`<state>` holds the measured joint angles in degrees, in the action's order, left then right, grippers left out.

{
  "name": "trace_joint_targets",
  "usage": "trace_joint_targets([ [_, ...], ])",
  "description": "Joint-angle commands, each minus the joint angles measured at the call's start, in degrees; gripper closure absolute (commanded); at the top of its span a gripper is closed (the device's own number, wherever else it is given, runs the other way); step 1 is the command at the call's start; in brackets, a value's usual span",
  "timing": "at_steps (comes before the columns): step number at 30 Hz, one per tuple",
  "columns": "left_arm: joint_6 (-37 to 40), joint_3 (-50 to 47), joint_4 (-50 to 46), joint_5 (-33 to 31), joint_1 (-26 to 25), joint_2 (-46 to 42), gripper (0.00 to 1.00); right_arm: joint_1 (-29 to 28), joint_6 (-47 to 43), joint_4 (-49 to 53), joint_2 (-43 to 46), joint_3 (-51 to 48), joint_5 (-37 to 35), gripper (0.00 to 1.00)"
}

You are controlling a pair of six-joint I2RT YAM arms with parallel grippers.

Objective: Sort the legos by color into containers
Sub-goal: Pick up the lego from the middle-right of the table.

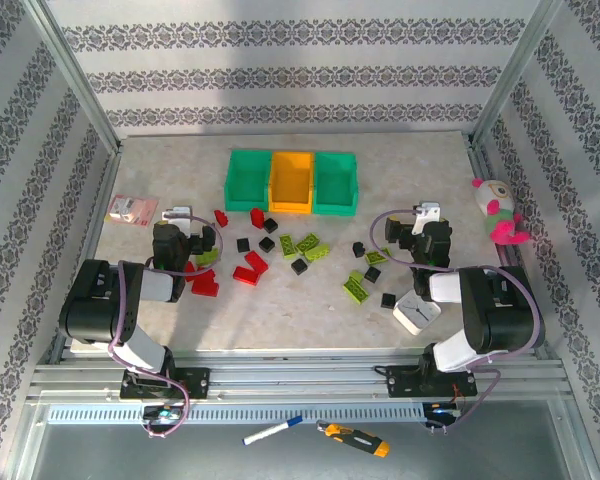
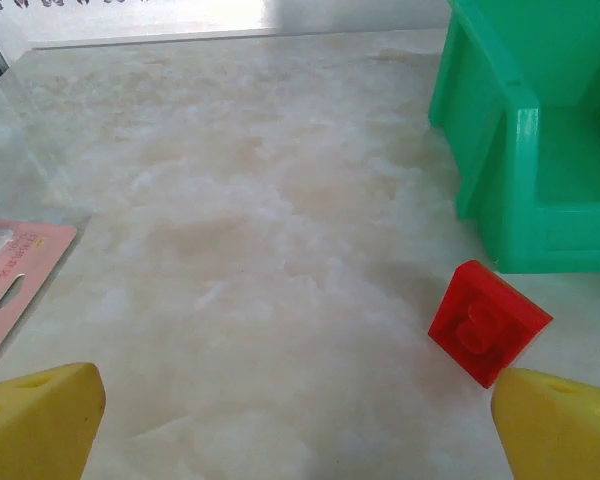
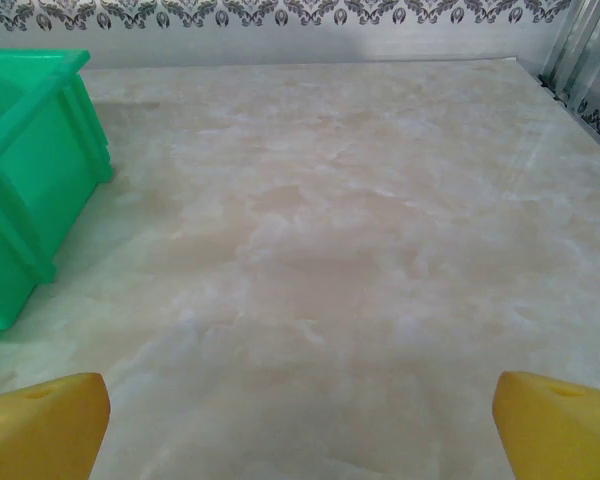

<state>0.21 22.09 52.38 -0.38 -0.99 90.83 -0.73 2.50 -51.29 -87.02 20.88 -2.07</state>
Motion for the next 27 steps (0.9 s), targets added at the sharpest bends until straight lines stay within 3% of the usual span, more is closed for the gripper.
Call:
trace_joint_targets([
  [1, 0.23, 0.06, 2.06, 0.38, 0.60, 0.47, 0.01, -0.05, -0.79, -1.97, -0.28, 0.91, 0.58, 0.02],
  [23, -0.03, -0.11, 2.38, -0.61, 0.56, 0.39, 0.01, -0.06, -0.87, -2.15, -0.07, 0.66, 0.71, 0.02],
  [27, 0.15, -1.26, 1.37, -1.76, 0.22, -3.98, 0.01, -0.23, -1.37, -1.88, 1.74, 0.22, 1.06, 0.02],
])
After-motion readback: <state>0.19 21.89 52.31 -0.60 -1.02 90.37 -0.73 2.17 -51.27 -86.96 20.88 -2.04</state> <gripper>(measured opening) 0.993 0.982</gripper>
